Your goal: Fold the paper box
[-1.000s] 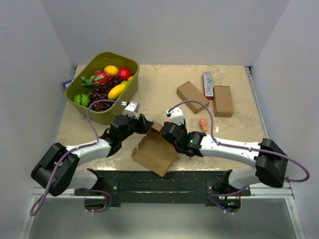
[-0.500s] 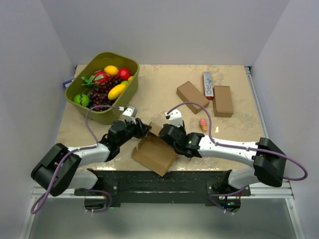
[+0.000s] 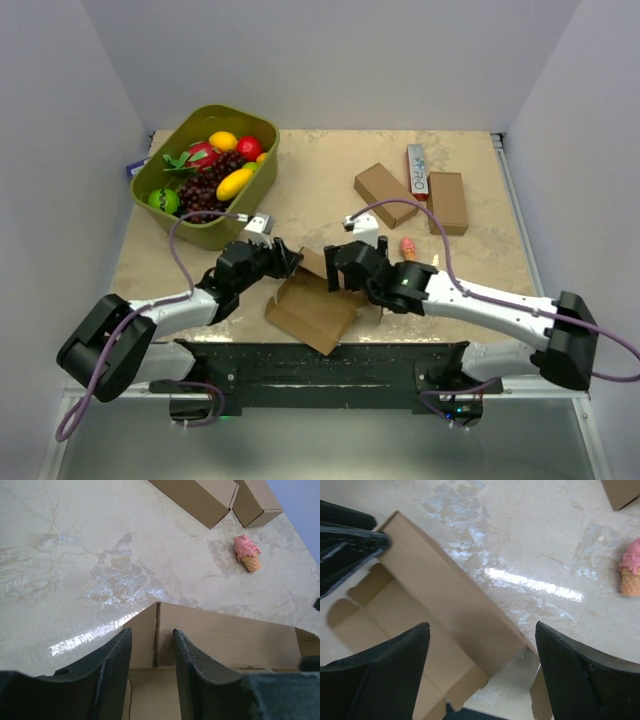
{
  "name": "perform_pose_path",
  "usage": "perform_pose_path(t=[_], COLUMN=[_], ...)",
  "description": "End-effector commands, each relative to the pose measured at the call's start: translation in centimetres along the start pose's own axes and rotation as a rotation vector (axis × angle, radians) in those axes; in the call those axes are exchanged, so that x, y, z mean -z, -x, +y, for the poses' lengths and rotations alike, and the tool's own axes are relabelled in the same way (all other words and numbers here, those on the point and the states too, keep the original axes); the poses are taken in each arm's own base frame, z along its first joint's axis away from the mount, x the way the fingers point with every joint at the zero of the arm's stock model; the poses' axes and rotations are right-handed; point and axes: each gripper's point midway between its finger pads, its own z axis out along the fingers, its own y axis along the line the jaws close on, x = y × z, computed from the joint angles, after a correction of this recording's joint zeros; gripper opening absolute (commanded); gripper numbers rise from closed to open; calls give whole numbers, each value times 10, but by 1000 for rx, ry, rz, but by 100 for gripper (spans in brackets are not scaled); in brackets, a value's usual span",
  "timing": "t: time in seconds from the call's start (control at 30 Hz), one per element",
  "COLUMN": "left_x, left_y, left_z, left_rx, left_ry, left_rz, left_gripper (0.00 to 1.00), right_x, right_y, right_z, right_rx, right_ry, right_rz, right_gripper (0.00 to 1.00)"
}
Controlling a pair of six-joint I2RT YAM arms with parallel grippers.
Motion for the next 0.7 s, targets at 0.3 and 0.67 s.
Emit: perform_pose_path(t=[0.3,0.67], left_x=[-5,-14], left_y=[25,15], left_z=[-8,-11], left_rx=[-37,-38], left_ry=[10,-28], left_rz=[10,37], left_gripper=[78,80], right_x=[32,32], right_y=[1,-6], right_z=[27,-1], right_rx=[-447,-592], right_ry=[395,333], right_rz=[57,-6], right_gripper=[91,90])
